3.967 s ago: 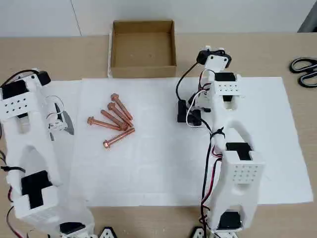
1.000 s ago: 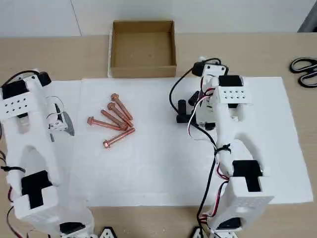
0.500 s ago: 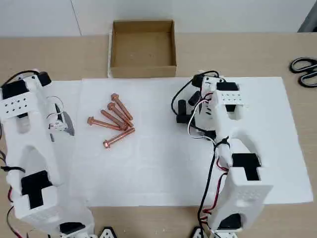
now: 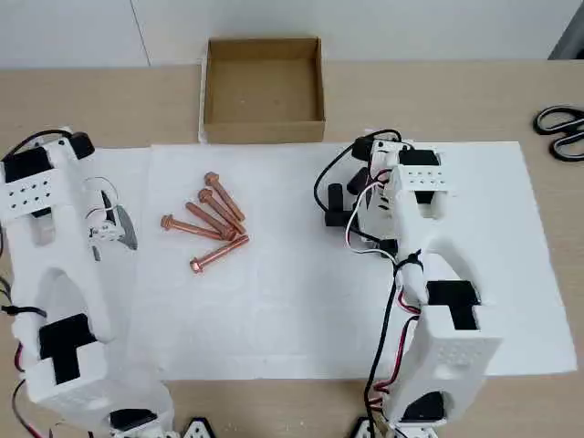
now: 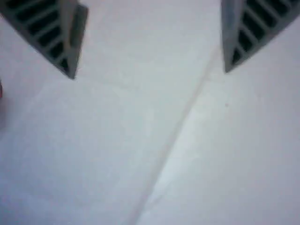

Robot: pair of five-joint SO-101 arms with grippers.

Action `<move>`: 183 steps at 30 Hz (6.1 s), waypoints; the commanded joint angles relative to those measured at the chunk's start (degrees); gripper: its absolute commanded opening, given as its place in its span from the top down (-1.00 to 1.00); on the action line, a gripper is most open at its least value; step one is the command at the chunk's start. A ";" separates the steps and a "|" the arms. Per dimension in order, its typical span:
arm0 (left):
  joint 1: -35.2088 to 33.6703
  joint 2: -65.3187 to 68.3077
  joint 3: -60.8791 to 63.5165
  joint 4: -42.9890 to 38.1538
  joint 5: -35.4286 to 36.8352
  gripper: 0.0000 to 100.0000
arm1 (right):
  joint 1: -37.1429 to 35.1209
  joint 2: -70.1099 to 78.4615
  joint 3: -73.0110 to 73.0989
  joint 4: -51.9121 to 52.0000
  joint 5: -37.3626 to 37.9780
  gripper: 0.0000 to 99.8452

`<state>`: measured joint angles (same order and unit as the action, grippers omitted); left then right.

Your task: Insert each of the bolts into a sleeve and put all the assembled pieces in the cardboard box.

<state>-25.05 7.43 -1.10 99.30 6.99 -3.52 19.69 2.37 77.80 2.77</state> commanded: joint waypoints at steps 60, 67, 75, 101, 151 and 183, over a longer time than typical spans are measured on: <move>0.09 -0.44 -0.31 0.35 -0.62 0.61 | 1.10 1.27 -4.22 -1.36 3.43 0.67; 0.09 -0.44 -0.31 0.35 -0.62 0.61 | 1.10 4.35 -4.22 -2.95 3.52 0.67; 0.09 -0.44 -0.31 0.35 -0.62 0.61 | 1.10 3.91 -4.22 -2.07 6.24 0.95; 37.98 5.54 12.00 -2.37 -9.76 0.62 | 1.10 -25.27 -18.37 20.44 8.18 0.99; 32.09 -74.81 67.56 -34.37 -12.92 0.91 | 0.84 -24.92 -18.46 18.51 8.00 0.99; 27.87 -111.47 97.10 -46.07 -13.19 0.91 | 0.84 -24.92 -18.46 17.80 7.82 0.99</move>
<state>2.64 -103.34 96.48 53.05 -5.93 -2.46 -2.46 -15.74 96.53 10.51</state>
